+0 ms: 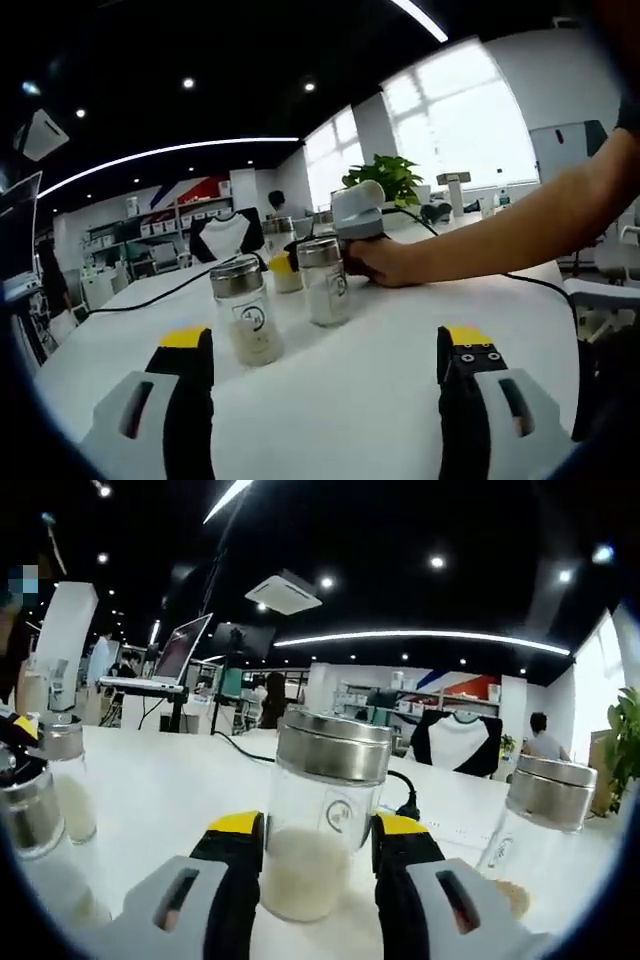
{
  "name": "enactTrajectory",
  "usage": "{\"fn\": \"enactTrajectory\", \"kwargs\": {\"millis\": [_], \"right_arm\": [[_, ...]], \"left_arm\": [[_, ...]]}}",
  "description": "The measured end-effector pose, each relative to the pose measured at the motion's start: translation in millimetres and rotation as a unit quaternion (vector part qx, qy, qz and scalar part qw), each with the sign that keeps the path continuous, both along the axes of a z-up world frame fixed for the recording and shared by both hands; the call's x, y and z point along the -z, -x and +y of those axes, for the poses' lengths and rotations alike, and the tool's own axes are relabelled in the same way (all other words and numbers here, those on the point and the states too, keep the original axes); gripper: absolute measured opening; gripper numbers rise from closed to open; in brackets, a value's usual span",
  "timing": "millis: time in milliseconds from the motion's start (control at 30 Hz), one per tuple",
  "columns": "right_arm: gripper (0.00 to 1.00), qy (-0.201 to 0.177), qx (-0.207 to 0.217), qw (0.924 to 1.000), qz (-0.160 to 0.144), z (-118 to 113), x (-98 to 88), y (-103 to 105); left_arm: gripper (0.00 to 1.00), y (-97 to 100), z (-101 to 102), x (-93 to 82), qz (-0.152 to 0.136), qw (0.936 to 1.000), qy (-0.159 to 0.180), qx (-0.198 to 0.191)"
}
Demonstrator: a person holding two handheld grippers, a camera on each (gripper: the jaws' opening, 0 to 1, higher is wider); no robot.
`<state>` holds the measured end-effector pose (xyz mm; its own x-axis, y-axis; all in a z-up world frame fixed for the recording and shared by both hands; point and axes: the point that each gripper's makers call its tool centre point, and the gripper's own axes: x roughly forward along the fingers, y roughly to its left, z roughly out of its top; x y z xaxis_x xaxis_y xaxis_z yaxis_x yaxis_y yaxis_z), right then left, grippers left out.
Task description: Rotate the seasoning bottle until the label or dispensing opening points toward the visible target arrow and the bottle remains upright within the marked orientation range
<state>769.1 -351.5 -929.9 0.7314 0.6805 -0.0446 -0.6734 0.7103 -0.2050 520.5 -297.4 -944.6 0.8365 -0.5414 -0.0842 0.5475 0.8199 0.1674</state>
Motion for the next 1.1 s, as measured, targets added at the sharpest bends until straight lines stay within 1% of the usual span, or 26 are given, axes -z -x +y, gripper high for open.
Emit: {"fn": "enactTrajectory", "kwargs": {"millis": [133,200,333,400,433,533,600,733,833,867,933,967,1000,1033,1100], "right_arm": [[0.45,0.0,-0.004,1.0,-0.005,4,-1.8,-3],[0.45,0.009,-0.007,0.9999,-0.012,6,-1.3,-4],[0.46,0.009,-0.004,0.9999,-0.012,8,-1.9,-10],[0.46,0.009,-0.002,0.9999,-0.013,8,-2.2,-10],[0.45,0.005,-0.002,0.9999,-0.01,7,-2.3,-10],[0.43,-0.022,-0.007,0.9996,0.016,3,-3.8,-6],[0.41,-0.029,-0.008,0.9993,0.024,2,-4.6,-4],[0.4,-0.033,-0.013,0.9991,0.023,2,-7.6,2],[0.39,-0.051,-0.022,0.9978,0.034,2,-9.7,5],[0.39,-0.055,-0.022,0.9977,0.034,1,-11.2,7],[0.39,-0.069,-0.034,0.9966,0.03,2,-16.7,16],[0.39,-0.076,-0.039,0.9957,0.035,2,-16.7,20],[0.39,-0.077,-0.042,0.9951,0.046,2,-14.3,24],[0.39,-0.062,-0.044,0.9957,0.054,1,-10.2,31],[0.39,-0.05,-0.043,0.9968,0.045,-3,-10.8,41]], "left_arm": [[0.98,-0.1,-1,1.4,0.002,1.0,-0.004,0.001],[0.98,-0.1,-1,1.5,0.003,1.0,-0.002,0.002],[0.98,-0.3,-2,2.2,0.005,1.0,-0.002,0.004],[0.98,-0.3,-2,2.2,0.005,1.0,-0.002,0.004],[0.98,-0.6,-2,2.0,0.005,1.0,-0.001,0.004],[0.98,-1.0,-1,0.9,0.005,1.0,0.004,0.004],[0.98,-0.8,-1,0.1,0.004,1.0,0.007,0.004],[0.98,-0.6,-1,1.1,0.005,1.0,0.003,0.004],[0.98,-0.6,0,0.7,0.004,1.0,0.006,0.002],[0.98,-0.7,0,0.6,0.004,1.0,0.007,0.001],[0.98,-0.5,1,-0.5,0.004,0.9999,0.011,0.001],[0.98,-0.7,1,-0.6,0.003,0.9999,0.011,0.001],[0.98,-0.8,0,-0.5,0.003,0.9999,0.011,0.002],[0.98,-0.8,0,-0.2,0.004,0.9999,0.01,0.002],[0.98,-0.8,-1,0.4,0.005,1.0,0.008,0.003]]}}
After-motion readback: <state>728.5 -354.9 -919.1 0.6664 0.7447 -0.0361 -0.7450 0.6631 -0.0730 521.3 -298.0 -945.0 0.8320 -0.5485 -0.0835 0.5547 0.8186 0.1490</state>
